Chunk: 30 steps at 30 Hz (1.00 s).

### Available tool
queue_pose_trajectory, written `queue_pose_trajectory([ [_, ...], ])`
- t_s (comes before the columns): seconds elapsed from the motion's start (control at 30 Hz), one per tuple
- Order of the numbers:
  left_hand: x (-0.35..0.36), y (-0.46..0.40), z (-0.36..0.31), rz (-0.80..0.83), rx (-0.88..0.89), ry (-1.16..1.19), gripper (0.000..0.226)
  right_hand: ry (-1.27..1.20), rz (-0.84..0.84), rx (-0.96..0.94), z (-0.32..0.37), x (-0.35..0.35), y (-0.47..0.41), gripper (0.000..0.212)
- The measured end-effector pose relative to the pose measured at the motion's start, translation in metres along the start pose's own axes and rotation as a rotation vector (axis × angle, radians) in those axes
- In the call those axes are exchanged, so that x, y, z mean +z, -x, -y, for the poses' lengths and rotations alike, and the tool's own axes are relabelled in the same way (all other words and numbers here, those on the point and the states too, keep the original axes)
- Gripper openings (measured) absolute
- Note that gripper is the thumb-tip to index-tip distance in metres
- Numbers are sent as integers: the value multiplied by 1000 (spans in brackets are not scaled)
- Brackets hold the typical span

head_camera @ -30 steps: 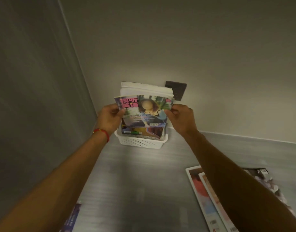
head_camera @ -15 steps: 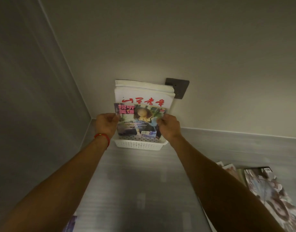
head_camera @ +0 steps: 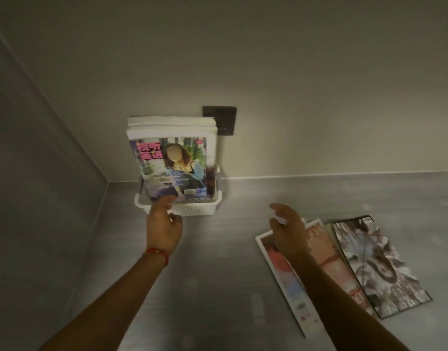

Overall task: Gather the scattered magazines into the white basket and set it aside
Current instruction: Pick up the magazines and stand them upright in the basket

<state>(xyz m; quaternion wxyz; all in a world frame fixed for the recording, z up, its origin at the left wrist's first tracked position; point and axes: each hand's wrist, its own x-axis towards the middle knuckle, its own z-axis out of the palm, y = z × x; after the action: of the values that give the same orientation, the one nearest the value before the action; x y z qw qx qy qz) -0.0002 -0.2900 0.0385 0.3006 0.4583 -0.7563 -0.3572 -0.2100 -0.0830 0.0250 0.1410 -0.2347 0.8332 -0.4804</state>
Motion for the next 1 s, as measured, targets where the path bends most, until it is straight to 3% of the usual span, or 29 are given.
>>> queue_pose_trajectory([
  [0.2, 84, 111, -26, 461, 112, -172, 58, 279, -229, 275, -112, -135, 36, 32],
  [0.33, 144, 168, -59, 668, 277, -226, 62, 414, -183, 454, -168, -208, 39, 45],
  [0.43, 177, 194, -85, 767, 284, -223, 64, 539, -76, 658, -198, -240, 38, 78],
  [0.53, 206, 214, -106, 824, 297, -296, 72, 571, -60, 732, -213, -244, 40, 80],
  [0.63, 229, 226, -122, 873, 261, -389, 69, 639, -163, 698, -222, -241, 45, 73],
  [0.77, 247, 237, -129, 978, 123, -464, 65, 696, -90, 681, -234, -256, 44, 85],
  [0.83, 251, 240, -130, 1001, 58, -467, 63, 674, -101, 581, -238, -269, 39, 68],
  [0.93, 250, 236, -138, 981, -14, -443, 58, 450, -42, 232, -237, -291, 40, 19],
  [1.0, 245, 228, -152, 886, -2, -379, 58, 233, -39, 137, -220, -309, 40, 19],
])
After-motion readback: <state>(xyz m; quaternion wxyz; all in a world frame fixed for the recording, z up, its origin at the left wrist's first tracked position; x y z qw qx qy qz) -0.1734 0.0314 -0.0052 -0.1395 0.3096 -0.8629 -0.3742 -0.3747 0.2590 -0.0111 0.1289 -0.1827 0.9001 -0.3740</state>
